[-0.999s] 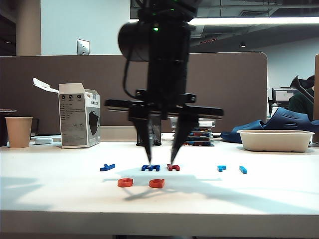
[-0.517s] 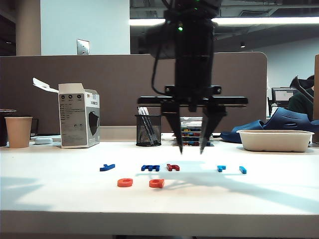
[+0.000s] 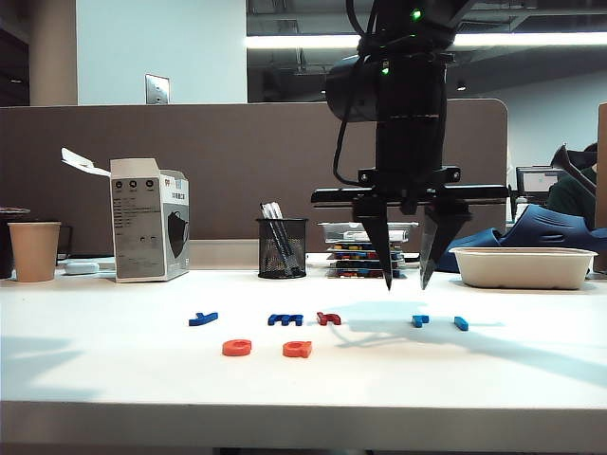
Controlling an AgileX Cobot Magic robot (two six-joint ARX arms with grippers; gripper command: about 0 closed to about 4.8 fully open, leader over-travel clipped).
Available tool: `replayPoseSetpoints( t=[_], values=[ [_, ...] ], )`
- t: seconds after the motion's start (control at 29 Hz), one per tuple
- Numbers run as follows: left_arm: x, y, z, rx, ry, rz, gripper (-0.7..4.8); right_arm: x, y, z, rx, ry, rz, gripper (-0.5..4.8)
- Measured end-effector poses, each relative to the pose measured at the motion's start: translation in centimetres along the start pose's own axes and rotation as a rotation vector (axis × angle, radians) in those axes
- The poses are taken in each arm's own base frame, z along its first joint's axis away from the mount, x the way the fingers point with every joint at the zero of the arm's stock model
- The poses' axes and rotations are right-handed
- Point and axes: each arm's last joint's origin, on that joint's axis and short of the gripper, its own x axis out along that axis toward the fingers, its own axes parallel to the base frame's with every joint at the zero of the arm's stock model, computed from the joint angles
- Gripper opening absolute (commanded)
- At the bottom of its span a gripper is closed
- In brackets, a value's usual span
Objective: Select the appropriate letters from the row of letter magnets placed on the table to arrange into the word "car".
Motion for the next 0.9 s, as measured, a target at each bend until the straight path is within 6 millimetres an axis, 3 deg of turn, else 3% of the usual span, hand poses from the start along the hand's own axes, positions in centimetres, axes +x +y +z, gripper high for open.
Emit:
replayPoseSetpoints(
  t=[0.9],
  values=[
    [0.0, 0.0, 0.0, 0.000, -0.001, 0.000, -0.05, 3.2, -0.8, -0.7, 0.034, 0.026, 0.014, 1.47]
  ],
)
